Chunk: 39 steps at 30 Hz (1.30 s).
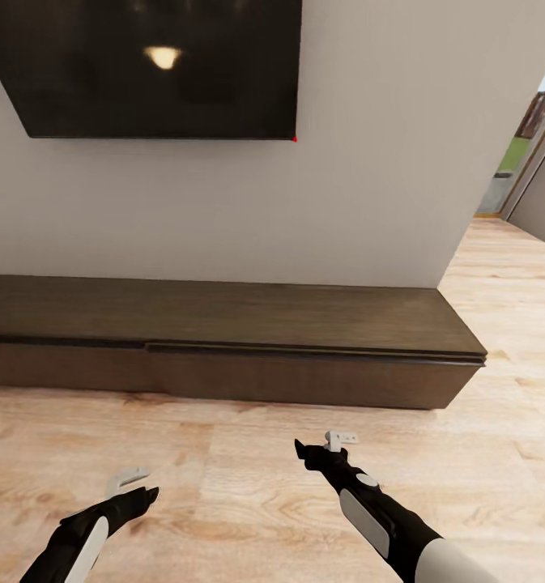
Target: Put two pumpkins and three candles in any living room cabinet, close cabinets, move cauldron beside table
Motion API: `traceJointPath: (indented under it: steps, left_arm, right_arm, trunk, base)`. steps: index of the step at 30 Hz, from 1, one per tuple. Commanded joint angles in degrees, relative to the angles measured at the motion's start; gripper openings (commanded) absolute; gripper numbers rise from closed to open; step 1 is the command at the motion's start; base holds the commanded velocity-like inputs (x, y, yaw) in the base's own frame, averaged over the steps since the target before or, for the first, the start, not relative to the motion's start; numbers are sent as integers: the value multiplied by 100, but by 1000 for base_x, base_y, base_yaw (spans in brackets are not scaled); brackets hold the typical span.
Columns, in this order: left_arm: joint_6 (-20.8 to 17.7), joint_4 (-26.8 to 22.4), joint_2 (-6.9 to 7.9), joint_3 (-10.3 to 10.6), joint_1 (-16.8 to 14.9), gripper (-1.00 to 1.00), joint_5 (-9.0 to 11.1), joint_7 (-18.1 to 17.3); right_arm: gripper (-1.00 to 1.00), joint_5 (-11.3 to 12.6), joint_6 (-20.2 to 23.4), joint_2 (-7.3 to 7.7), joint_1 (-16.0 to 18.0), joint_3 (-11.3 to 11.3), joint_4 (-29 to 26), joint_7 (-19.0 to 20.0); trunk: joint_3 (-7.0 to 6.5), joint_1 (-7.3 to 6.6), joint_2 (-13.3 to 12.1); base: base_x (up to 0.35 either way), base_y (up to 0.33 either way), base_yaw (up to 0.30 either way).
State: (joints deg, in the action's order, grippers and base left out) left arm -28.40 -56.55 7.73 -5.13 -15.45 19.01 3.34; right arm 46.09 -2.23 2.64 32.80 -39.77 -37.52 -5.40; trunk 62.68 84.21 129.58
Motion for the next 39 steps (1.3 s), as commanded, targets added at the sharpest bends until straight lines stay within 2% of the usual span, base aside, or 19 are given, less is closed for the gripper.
traceJointPath:
  steps: [1,19,30,39]
  left_arm:
    - [-25,-5,1,4,-2,100,59,35]
    - [-25,-5,7,4,-2,100,64,35]
    - [-25,-5,8,4,-2,100,68,35]
    - [-25,67,6,4,-2,100,61,35]
  right_arm:
    - [100,58,-23,8,7,-48,-10,-49]
    - [100,58,-23,8,7,-48,-13,-49]
    - [100,52,-23,8,7,-48,-17,-49]
    - [100,50,-23,8,7,-48,-18,-46]
  trunk:
    - [5,-1,2]
    - [5,-1,2]
    - [5,-1,2]
    - [5,-1,2]
  base:
    - [0,333,0]
    - [37,333,0]
    - [181,300,-1]
    - [108,268,-101]
